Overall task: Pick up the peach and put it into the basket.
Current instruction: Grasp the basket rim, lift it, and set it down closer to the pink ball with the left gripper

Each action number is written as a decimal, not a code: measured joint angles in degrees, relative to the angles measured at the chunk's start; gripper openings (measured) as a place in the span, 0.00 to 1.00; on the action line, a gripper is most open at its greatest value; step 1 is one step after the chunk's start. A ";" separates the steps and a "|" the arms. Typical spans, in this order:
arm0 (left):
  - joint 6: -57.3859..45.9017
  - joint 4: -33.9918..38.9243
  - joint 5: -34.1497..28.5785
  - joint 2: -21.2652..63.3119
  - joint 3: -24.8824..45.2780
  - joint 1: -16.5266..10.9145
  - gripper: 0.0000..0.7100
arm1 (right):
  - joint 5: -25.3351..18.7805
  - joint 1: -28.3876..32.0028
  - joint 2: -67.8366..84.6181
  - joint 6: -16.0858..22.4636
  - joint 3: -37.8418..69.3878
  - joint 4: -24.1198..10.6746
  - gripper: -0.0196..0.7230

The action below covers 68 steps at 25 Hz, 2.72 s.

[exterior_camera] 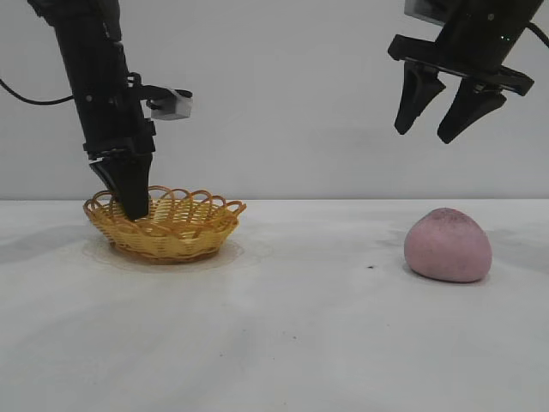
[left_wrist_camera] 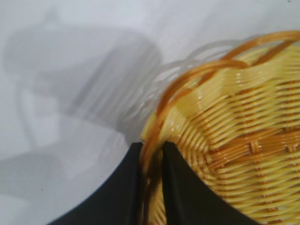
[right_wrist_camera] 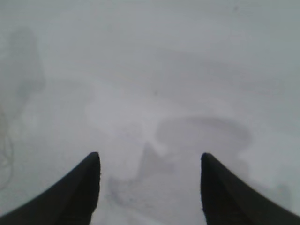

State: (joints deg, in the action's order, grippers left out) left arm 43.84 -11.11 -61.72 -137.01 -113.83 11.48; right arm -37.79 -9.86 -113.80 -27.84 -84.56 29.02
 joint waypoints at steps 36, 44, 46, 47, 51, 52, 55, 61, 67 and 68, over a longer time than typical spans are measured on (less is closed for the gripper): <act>-29.44 -32.87 8.81 18.99 33.58 2.51 0.00 | 0.10 0.00 0.00 0.00 0.00 0.00 0.56; -28.51 -33.24 17.28 18.99 36.51 6.21 0.00 | 0.10 0.00 0.00 0.00 0.00 0.00 0.56; -28.37 -32.63 17.41 18.99 36.51 6.21 0.00 | -0.01 0.00 0.00 0.00 0.00 0.00 0.56; -28.37 -32.38 17.41 18.99 36.51 6.21 0.00 | -0.01 0.00 0.00 0.00 0.00 0.00 0.56; -29.24 -31.18 17.41 18.99 36.51 6.21 0.08 | -0.34 0.00 0.00 0.00 0.00 0.00 0.56; -29.83 -31.18 17.41 18.99 36.51 6.21 0.08 | -0.46 0.00 0.00 0.00 0.00 0.00 0.56; -31.52 -31.18 17.41 18.99 36.51 6.21 0.25 | -0.82 0.00 0.00 0.00 0.00 0.00 0.56; -33.12 -31.18 14.51 19.05 36.51 6.21 0.62 | -2.72 0.00 1.05 0.00 0.00 0.00 0.56; -33.22 -26.46 8.25 20.11 36.51 5.72 0.68 | -11.62 0.00 2.79 -0.40 0.00 -0.99 0.62; -33.22 -24.66 7.53 20.73 36.51 5.33 0.68 | -13.54 0.00 2.89 -0.62 0.00 -1.55 0.64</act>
State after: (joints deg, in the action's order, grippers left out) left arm 10.62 -35.78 -54.19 -116.28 -77.32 16.82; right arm -51.32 -9.86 -110.91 -28.46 -84.56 27.47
